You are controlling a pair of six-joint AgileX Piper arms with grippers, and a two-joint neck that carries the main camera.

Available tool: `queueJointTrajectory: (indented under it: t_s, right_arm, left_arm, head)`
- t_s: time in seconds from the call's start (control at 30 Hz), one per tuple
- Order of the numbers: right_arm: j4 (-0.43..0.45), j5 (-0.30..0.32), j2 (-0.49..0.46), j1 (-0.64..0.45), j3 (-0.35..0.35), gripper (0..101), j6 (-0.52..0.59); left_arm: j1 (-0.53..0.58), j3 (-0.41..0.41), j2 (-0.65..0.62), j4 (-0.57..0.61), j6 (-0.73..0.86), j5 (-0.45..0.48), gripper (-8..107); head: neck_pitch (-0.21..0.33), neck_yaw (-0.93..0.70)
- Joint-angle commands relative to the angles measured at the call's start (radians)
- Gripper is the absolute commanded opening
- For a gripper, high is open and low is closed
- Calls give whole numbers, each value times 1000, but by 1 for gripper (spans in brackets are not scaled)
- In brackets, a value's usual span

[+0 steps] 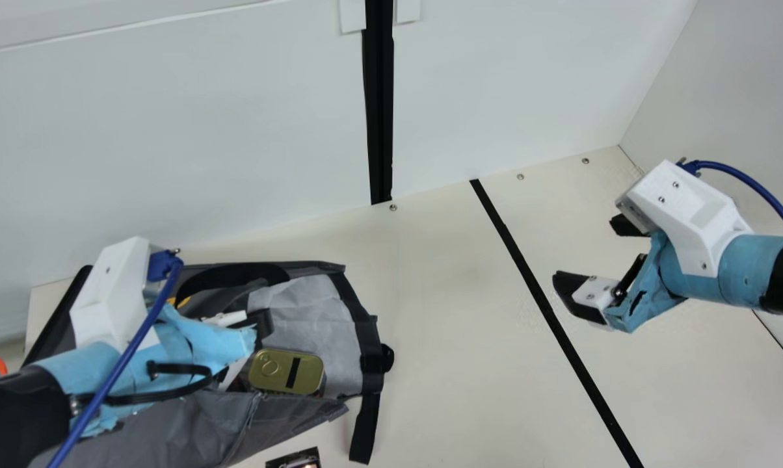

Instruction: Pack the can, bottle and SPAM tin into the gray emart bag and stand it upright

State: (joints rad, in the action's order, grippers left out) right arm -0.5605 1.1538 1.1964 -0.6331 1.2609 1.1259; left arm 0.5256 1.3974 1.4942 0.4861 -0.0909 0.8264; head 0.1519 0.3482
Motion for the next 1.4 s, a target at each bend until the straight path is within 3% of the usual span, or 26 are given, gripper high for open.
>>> queueJointTrajectory:
  t_s: [0.0, 0.3, 0.63, 1.1, 1.37]
  right_arm:
    - [46, -20, -22, 19, -7, 95, -106]
    - [264, -77, -131, 135, -55, 95, -457]
    - [482, -46, -218, 272, -69, 95, -787]
    - [700, 66, -308, 436, -44, 95, -1070]
    - [764, 66, -355, 468, -82, 95, -1142]
  left_arm:
    - [0, 0, 0, 0, 0, 0, -8]
    - [0, 0, 0, 0, 0, 0, -8]
    - [0, 0, 0, 0, 0, 0, -8]
    - [0, 0, 0, 0, 0, 0, -8]
    - [0, 0, 0, 0, 0, 0, -8]
  head:
    - [23, 1]
    - [23, 1]
    - [23, 1]
    - [23, 1]
    - [23, 1]
